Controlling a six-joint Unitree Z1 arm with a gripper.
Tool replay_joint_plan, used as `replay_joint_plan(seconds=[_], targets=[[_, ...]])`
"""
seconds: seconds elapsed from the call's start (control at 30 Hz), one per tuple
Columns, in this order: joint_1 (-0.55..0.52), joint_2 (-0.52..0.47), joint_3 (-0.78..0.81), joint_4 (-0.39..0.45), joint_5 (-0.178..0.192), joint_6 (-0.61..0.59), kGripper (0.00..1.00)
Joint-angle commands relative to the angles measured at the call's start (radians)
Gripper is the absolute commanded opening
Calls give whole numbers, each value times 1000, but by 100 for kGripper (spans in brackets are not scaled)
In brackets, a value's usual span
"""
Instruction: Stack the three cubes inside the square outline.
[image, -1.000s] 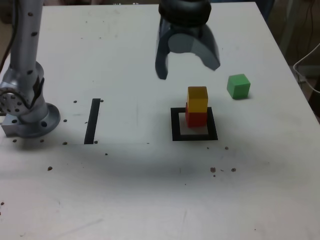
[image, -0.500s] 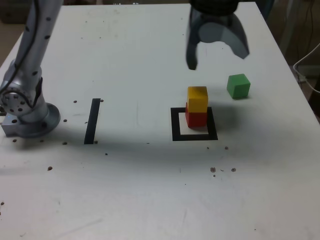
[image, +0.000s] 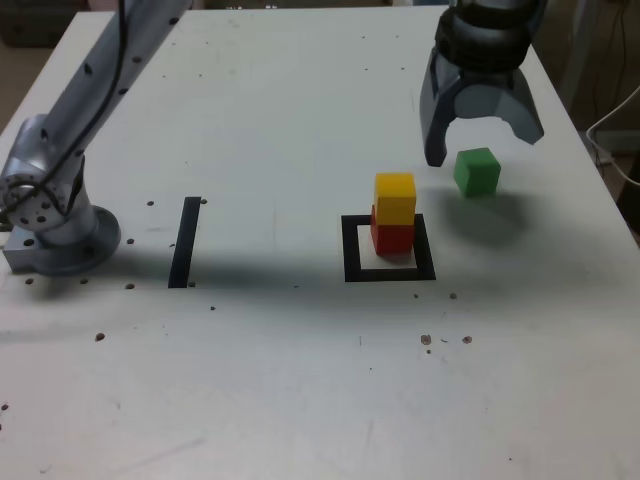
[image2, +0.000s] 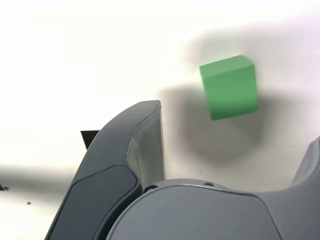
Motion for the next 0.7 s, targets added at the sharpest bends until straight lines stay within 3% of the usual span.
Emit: replay_joint_plan(seconds=[0.0,0.67], targets=[[3,21,-17,-1,3,-7,99],[35,113,-79,-3,-2,-20,92]])
